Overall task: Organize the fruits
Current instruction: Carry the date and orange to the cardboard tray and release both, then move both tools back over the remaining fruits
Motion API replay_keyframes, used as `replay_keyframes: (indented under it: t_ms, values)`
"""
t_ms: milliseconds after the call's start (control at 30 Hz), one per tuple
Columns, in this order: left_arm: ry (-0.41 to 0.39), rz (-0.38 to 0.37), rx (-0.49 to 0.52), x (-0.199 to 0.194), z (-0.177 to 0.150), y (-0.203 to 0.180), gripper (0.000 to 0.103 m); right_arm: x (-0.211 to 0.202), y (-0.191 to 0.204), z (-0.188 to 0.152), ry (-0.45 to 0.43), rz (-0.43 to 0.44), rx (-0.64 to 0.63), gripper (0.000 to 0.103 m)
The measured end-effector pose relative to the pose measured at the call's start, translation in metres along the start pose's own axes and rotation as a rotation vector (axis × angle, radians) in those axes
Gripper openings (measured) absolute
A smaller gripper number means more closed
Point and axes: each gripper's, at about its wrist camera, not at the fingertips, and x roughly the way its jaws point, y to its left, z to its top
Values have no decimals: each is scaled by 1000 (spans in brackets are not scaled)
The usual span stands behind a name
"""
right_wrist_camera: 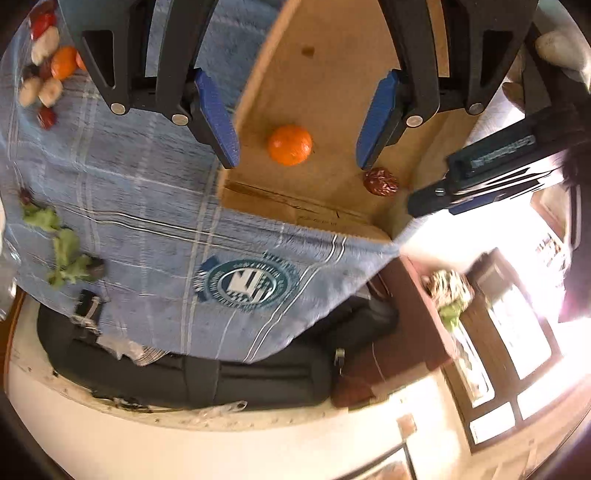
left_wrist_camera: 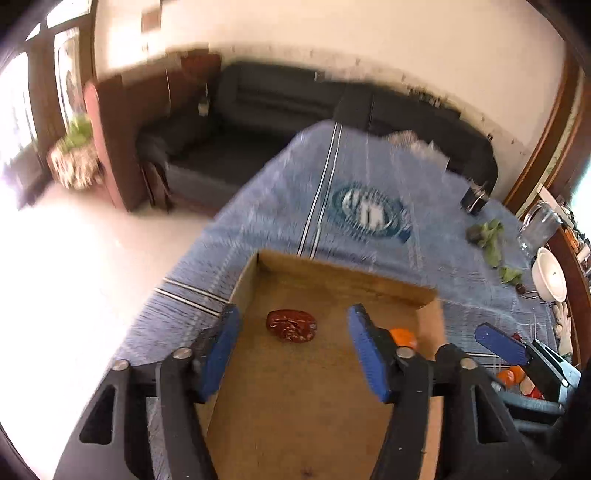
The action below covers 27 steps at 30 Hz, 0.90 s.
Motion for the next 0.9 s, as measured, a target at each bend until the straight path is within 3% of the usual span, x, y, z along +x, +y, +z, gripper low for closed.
replay_keyframes:
  t_ms: [67,300,633,900]
  values:
    - [-70,7,25,-29,-9,-15,79,-19,-12,-7,-25,7,40,72]
    - [-180,-90,105,-100,-57,-74,90,-86,-69,-52,-113,-50,160,74]
    - [-153,-118,216,-109,-95,-144,90,-154,-161,-100,-174,-150,294,76]
    - [-103,-142,229,-96,-103,-164,90,-184,-220,-125,-189,-235,371,77]
